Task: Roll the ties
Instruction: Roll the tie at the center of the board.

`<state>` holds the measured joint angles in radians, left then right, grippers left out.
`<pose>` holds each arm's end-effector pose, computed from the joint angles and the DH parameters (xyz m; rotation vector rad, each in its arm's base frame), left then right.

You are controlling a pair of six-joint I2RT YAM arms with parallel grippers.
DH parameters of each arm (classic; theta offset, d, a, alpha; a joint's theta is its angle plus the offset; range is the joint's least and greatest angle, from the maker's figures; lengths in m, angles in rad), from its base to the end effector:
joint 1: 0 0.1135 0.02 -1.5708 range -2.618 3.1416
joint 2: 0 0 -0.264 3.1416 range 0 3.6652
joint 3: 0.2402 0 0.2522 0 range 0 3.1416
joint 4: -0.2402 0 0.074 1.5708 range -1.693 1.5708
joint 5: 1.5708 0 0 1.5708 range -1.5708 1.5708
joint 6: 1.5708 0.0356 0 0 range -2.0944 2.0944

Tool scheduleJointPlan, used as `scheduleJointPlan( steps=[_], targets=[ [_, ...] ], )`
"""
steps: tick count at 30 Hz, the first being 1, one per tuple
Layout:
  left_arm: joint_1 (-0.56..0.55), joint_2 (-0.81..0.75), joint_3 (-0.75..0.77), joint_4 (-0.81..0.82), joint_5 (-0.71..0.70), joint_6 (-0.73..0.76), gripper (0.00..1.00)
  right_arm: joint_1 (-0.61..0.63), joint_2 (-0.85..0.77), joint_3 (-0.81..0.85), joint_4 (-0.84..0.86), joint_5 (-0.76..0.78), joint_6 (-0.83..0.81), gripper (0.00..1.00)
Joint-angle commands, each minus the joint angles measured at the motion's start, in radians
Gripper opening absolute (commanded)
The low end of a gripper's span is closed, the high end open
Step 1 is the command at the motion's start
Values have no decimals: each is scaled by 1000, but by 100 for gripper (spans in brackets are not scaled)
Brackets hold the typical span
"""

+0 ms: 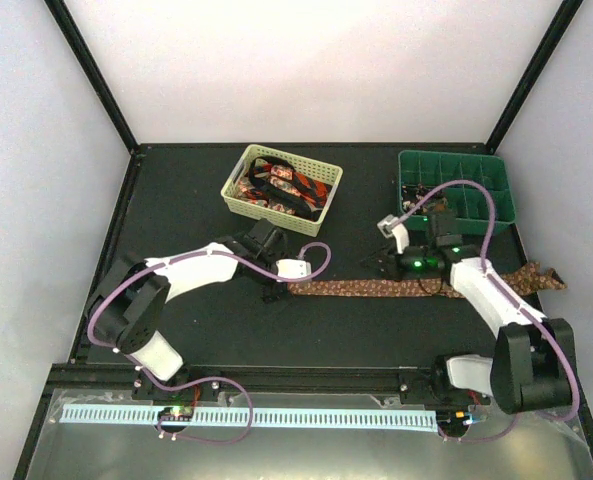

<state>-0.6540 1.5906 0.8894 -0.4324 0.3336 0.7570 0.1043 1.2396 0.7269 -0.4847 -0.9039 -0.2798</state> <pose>0.2284 -0.1897 0.1677 1.8004 1.9603 -0.4168 0.2250 0.0517 0.2146 -0.7627 2.1966 1.0537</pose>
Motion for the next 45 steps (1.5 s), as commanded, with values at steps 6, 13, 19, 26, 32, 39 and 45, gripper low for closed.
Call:
scheduleJointPlan(
  steps=[6,13,19,26,32,39,45],
  targets=[
    [5,65,22,-14,-9,24,64,227,226,0,399,72,435,16],
    [3,80,30,-9,-22,10,59,316,363,49,400,128,440,7],
    [4,97,38,8,-69,-21,69,340,437,63,383,154,419,5],
    [-2,123,61,-5,-77,-30,73,345,505,69,365,184,402,4],
    [-9,109,63,-5,-63,-39,54,346,536,71,345,199,389,3],
    [-26,64,107,-33,-5,-69,39,345,552,69,330,209,372,3],
    [-42,63,161,-22,87,-119,38,345,551,68,321,209,364,3]
  ],
)
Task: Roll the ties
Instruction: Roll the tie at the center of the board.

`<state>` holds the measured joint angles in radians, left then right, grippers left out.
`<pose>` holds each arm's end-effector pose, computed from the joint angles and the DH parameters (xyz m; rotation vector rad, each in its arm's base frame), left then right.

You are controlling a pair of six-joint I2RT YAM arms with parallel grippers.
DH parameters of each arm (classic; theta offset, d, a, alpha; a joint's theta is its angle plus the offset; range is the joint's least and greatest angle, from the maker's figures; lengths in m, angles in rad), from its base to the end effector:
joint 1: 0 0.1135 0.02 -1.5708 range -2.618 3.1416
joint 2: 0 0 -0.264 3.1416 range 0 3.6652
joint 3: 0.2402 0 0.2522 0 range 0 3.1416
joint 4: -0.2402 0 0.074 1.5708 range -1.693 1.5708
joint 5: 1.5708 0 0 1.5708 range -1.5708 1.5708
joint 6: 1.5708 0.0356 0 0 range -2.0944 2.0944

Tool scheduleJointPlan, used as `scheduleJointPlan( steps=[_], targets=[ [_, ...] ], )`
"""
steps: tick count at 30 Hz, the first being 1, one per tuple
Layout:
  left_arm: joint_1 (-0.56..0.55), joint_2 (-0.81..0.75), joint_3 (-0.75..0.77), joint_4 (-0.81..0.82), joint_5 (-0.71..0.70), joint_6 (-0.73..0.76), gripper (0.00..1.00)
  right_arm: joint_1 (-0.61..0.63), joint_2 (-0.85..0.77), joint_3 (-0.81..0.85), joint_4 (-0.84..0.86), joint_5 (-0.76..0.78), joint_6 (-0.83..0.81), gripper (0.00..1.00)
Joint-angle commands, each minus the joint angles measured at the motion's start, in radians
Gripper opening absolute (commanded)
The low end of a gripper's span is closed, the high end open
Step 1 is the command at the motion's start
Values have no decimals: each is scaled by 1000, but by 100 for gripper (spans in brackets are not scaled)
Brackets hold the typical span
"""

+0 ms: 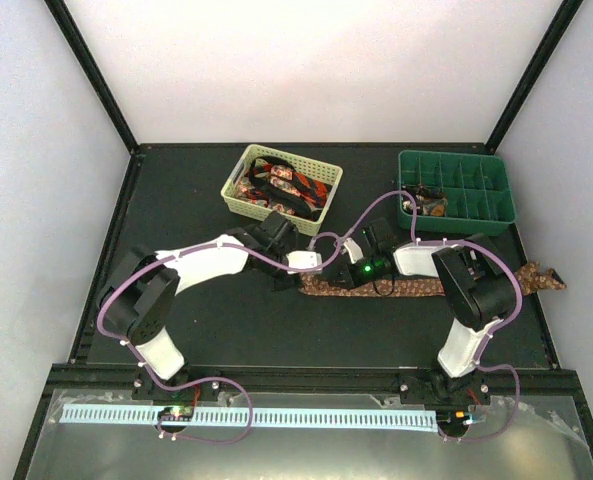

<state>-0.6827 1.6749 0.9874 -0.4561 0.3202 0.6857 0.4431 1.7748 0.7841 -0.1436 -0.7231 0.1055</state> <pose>0.2408 -0.2103 0.1689 1.7688 2.0199 -0.4324 0.2614 0.1501 0.1088 -0.6761 2.6208 1.1439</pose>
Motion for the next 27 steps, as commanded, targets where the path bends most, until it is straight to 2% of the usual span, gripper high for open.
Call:
scheduleJointPlan(
  steps=[1,6,11,20,23,27],
  targets=[
    [-18,-14,71,7,120,-55,38,6,14,10,-19,27,-21,3],
    [-43,14,92,63,196,-96,38,6,7,13,-20,17,-21,3],
    [-70,52,93,129,202,-117,38,3,-40,34,-53,2,-31,7],
    [-71,80,65,205,144,-184,38,-87,-208,20,-182,-35,-75,34],
    [-73,100,69,222,118,-221,38,-125,-236,0,-172,-46,-49,40],
    [-79,142,89,213,111,-248,38,-138,-258,-43,-111,-133,18,49]
  ],
)
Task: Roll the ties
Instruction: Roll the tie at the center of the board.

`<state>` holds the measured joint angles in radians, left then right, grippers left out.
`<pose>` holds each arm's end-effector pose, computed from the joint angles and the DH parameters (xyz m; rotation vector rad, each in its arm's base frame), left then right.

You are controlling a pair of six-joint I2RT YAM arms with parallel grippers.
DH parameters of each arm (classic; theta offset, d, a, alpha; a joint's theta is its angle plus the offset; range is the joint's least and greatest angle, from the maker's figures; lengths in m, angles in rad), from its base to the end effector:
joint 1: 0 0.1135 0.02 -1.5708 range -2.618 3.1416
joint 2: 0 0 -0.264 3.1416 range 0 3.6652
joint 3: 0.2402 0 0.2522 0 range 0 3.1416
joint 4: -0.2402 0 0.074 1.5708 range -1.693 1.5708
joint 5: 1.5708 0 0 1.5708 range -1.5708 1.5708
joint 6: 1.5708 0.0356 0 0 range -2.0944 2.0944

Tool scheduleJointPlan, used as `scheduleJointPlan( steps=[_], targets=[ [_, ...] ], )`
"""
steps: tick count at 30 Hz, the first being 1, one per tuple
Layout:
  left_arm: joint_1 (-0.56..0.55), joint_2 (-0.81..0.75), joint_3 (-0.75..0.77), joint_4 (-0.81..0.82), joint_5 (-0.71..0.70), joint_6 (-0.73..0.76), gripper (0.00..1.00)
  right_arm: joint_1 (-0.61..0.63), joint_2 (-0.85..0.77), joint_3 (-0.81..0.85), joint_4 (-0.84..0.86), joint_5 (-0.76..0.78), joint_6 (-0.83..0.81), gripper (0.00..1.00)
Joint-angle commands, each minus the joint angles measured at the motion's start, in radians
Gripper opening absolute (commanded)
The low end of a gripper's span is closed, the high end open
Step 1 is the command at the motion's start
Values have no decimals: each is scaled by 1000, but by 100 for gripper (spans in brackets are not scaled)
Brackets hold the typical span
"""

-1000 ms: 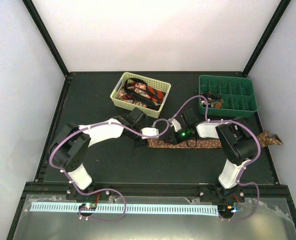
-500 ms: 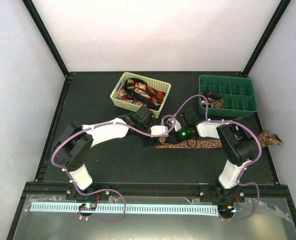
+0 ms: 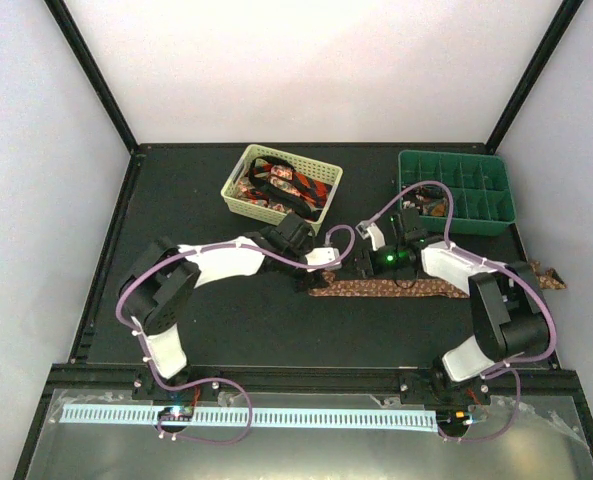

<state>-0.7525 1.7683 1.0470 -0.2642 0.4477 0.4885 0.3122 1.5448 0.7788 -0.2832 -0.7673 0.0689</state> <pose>0.2479 -0.2532 0.1672 1.6191 1.9658 -0.6742 0.2597 0.1098 0.1645 -0.5823 2.4987 1.1399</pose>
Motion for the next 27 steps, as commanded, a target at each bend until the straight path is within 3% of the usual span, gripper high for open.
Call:
scheduleJointPlan(
  steps=[1,18,22,27],
  targets=[
    [-12,54,32,24,-17,-54,38,-7,-32,-46,38,-112,64,50],
    [-56,94,68,60,-31,-105,36,33,108,-48,123,-171,145,38],
    [-62,104,71,60,-43,-110,35,39,116,-37,131,-174,154,30],
    [-62,104,65,62,-34,-116,36,37,127,-32,116,-144,124,10]
  ],
)
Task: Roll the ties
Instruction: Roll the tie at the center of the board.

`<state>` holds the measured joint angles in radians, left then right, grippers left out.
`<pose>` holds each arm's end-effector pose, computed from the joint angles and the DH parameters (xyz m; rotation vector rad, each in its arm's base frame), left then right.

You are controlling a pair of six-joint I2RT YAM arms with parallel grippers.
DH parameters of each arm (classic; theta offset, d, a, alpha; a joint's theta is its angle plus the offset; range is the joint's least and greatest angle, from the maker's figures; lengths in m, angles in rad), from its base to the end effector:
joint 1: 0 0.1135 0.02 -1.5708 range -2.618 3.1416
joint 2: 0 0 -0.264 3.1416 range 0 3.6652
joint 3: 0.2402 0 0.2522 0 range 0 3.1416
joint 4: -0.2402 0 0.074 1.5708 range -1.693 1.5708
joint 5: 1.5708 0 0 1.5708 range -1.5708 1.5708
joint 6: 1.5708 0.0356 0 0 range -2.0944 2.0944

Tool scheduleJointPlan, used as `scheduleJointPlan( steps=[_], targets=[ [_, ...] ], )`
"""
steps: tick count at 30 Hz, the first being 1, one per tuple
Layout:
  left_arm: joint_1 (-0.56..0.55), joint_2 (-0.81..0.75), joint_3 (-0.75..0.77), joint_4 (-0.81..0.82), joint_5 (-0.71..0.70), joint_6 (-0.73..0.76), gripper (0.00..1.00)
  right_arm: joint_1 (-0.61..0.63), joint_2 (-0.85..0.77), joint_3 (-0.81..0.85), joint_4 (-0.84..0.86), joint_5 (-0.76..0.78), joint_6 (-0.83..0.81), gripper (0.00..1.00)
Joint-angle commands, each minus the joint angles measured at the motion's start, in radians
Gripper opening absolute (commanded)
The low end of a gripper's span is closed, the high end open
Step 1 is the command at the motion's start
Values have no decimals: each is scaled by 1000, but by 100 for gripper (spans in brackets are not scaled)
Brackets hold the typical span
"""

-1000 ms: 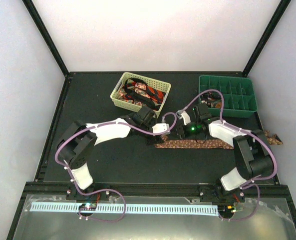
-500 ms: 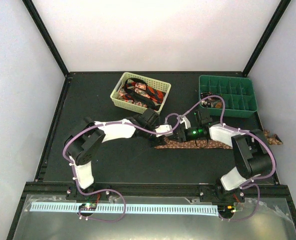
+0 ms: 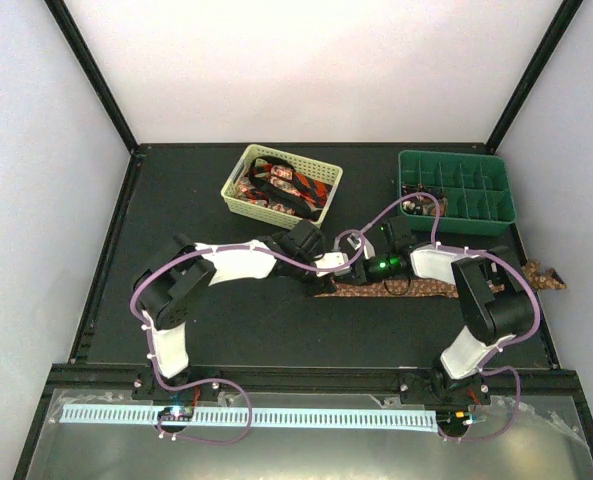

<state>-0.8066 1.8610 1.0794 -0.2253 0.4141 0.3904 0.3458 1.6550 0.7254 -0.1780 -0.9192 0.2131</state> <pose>0.2447 -0.2761 0.1464 1.5907 2.0527 -0.6879 0.2534 0.1214 0.1306 -0.4772 2.5852 1.4121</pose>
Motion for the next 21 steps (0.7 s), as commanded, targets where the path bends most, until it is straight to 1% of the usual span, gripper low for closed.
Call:
scheduleJointPlan(
  steps=[1,3,5,7,10,12,16,21],
  targets=[
    [-8,8,28,24,-1,-18,36,4,19,22,7,13,-27,7],
    [-5,-7,15,29,-8,-20,39,3,23,21,3,14,-36,2],
    [3,-30,-8,44,-15,-14,45,3,26,20,-2,16,-45,2],
    [14,-63,-51,80,-15,-1,54,-4,27,19,-6,12,-59,2],
    [32,-115,-129,164,-12,18,73,-22,27,12,-9,9,-80,2],
    [36,-122,-155,189,4,43,82,-35,29,10,-14,6,-89,2],
    [35,-76,-138,185,44,78,92,-43,31,1,-16,-9,-100,2],
    [29,1,-87,196,48,93,93,-49,40,-1,-18,-15,-107,2]
  ],
)
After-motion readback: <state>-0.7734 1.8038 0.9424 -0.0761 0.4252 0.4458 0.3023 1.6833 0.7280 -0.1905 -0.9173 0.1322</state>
